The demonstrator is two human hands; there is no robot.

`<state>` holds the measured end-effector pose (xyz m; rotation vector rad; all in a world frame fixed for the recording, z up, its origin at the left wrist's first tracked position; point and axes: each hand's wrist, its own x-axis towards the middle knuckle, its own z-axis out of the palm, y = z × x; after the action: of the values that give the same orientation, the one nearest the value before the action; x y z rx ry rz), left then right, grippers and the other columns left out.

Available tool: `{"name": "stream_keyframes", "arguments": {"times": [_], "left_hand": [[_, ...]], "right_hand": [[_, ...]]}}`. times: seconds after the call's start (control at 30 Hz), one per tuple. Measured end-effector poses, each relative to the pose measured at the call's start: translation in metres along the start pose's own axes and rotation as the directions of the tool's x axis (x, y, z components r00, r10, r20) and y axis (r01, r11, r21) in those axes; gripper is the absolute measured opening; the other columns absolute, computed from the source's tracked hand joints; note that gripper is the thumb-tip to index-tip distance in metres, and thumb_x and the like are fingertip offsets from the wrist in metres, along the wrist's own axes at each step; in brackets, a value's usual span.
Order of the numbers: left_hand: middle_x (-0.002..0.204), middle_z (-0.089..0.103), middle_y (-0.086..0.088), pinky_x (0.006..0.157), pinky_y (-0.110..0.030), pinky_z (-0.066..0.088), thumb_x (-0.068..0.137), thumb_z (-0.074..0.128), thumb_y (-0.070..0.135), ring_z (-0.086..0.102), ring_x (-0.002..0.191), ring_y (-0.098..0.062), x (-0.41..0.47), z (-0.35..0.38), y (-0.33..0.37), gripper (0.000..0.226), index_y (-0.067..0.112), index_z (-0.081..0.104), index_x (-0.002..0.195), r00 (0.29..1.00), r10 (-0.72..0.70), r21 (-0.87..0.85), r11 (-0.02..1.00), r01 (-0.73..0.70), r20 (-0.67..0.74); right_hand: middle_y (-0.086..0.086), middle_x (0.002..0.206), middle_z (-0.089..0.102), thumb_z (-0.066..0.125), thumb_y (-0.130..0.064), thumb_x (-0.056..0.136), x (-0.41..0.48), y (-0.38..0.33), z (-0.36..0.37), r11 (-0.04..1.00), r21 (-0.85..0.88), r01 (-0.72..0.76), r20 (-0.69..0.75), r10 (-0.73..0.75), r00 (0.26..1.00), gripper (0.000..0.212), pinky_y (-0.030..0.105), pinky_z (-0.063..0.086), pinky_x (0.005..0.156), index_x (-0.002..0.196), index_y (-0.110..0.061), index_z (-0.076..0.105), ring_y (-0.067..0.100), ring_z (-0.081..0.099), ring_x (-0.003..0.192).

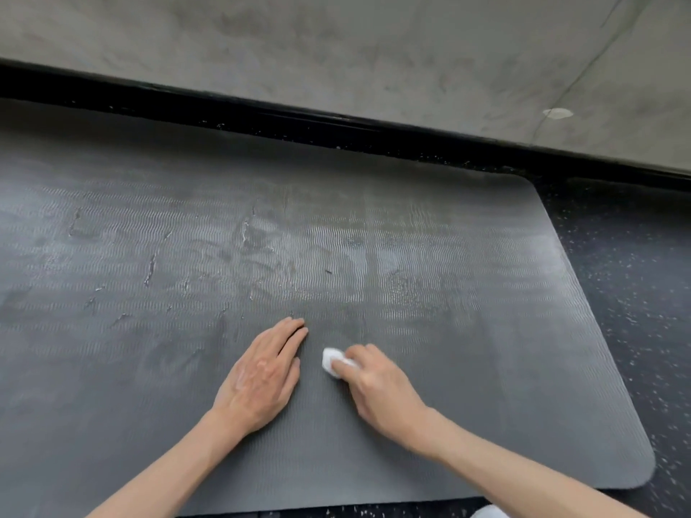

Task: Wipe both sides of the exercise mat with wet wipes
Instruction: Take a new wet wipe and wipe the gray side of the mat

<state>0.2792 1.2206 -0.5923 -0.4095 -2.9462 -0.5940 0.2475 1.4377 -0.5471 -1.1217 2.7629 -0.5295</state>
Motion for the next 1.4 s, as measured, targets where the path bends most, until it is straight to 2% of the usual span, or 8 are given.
{"name": "stream_keyframes", "arguments": {"times": [0.13, 0.3, 0.47, 0.63, 0.83, 1.0, 1.17, 1.4], "left_hand": [[0.143, 0.050, -0.009, 0.114, -0.034, 0.028, 0.095, 0.037, 0.024, 0.044, 0.134, -0.024, -0.001, -0.001, 0.001, 0.049, 0.002, 0.054, 0.134, 1.000, -0.004, 0.005, 1.000, 0.004, 0.004], [0.141, 0.050, -0.011, 0.117, -0.030, 0.024, 0.095, 0.037, 0.024, 0.045, 0.133, -0.026, 0.000, -0.002, 0.001, 0.049, 0.000, 0.054, 0.134, 1.000, -0.003, 0.002, 1.000, 0.003, 0.017], [0.142, 0.050, -0.012, 0.117, -0.031, 0.025, 0.095, 0.038, 0.022, 0.044, 0.133, -0.026, -0.011, -0.006, 0.008, 0.048, -0.002, 0.054, 0.134, 0.999, 0.027, -0.026, 0.999, -0.026, 0.019], [0.145, 0.046, -0.011, 0.113, -0.037, 0.031, 0.097, 0.037, 0.023, 0.041, 0.136, -0.025, -0.024, -0.005, 0.014, 0.049, -0.001, 0.050, 0.137, 0.998, 0.054, -0.004, 0.999, -0.053, 0.037], [0.145, 0.047, -0.011, 0.113, -0.037, 0.031, 0.096, 0.038, 0.022, 0.042, 0.135, -0.025, -0.023, -0.006, 0.014, 0.049, -0.001, 0.050, 0.137, 0.998, 0.040, -0.002, 0.999, -0.039, 0.054], [0.146, 0.046, -0.011, 0.113, -0.037, 0.030, 0.097, 0.036, 0.023, 0.041, 0.136, -0.024, -0.022, -0.005, 0.015, 0.050, 0.000, 0.049, 0.139, 0.998, 0.033, 0.013, 0.999, -0.034, 0.060], [0.145, 0.047, -0.011, 0.112, -0.038, 0.031, 0.097, 0.035, 0.023, 0.043, 0.135, -0.025, -0.022, -0.004, 0.016, 0.050, -0.001, 0.049, 0.138, 0.997, 0.037, 0.015, 0.999, -0.038, 0.062], [0.145, 0.047, -0.012, 0.115, -0.036, 0.028, 0.097, 0.035, 0.023, 0.042, 0.136, -0.025, -0.022, -0.006, 0.014, 0.050, -0.001, 0.049, 0.138, 0.997, 0.042, 0.014, 0.999, -0.043, 0.066]], "right_hand": [[0.008, 0.095, 0.054, 0.051, -0.004, 0.085, -0.021, -0.007, -0.004, 0.983, 0.054, 0.173, 0.156, -0.180, 0.971, 0.024, 0.035, 0.046, 0.057, 0.106, -0.015, 0.054, 0.024, 0.048, 0.076], [0.009, 0.089, 0.054, 0.057, -0.002, 0.085, 0.005, 0.017, -0.007, 0.998, 0.003, -0.057, -0.060, 0.057, 0.997, 0.019, 0.038, 0.047, 0.059, 0.102, -0.010, 0.062, 0.027, 0.048, 0.072], [0.010, 0.094, 0.054, 0.061, -0.002, 0.085, -0.038, -0.015, -0.002, 0.982, 0.065, 0.176, 0.156, -0.184, 0.970, 0.023, 0.035, 0.047, 0.055, 0.106, -0.009, 0.058, 0.023, 0.046, 0.076], [0.009, 0.092, 0.054, 0.052, -0.002, 0.085, -0.022, 0.009, -0.005, 1.000, 0.009, 0.000, -0.002, 0.000, 1.000, 0.024, 0.038, 0.048, 0.054, 0.107, -0.011, 0.059, 0.025, 0.046, 0.075], [0.007, 0.092, 0.052, 0.063, -0.001, 0.080, -0.057, -0.021, -0.002, 0.953, 0.088, 0.291, 0.215, -0.304, 0.928, 0.031, 0.030, 0.043, 0.050, 0.109, -0.011, 0.058, 0.018, 0.042, 0.075], [0.009, 0.092, 0.054, 0.046, -0.007, 0.087, -0.038, 0.001, -0.005, 0.998, 0.002, 0.061, 0.041, -0.061, 0.997, 0.023, 0.037, 0.048, 0.056, 0.108, -0.011, 0.055, 0.020, 0.041, 0.076], [0.008, 0.092, 0.051, 0.052, 0.000, 0.081, -0.074, -0.035, 0.002, 0.938, 0.145, 0.314, 0.237, -0.341, 0.909, 0.033, 0.031, 0.041, 0.050, 0.111, -0.012, 0.051, 0.018, 0.036, 0.076], [0.006, 0.093, 0.050, 0.058, -0.003, 0.086, -0.072, -0.013, -0.002, 0.978, 0.087, 0.191, 0.129, -0.201, 0.971, 0.031, 0.032, 0.042, 0.053, 0.115, -0.013, 0.052, 0.017, 0.039, 0.077]]}}
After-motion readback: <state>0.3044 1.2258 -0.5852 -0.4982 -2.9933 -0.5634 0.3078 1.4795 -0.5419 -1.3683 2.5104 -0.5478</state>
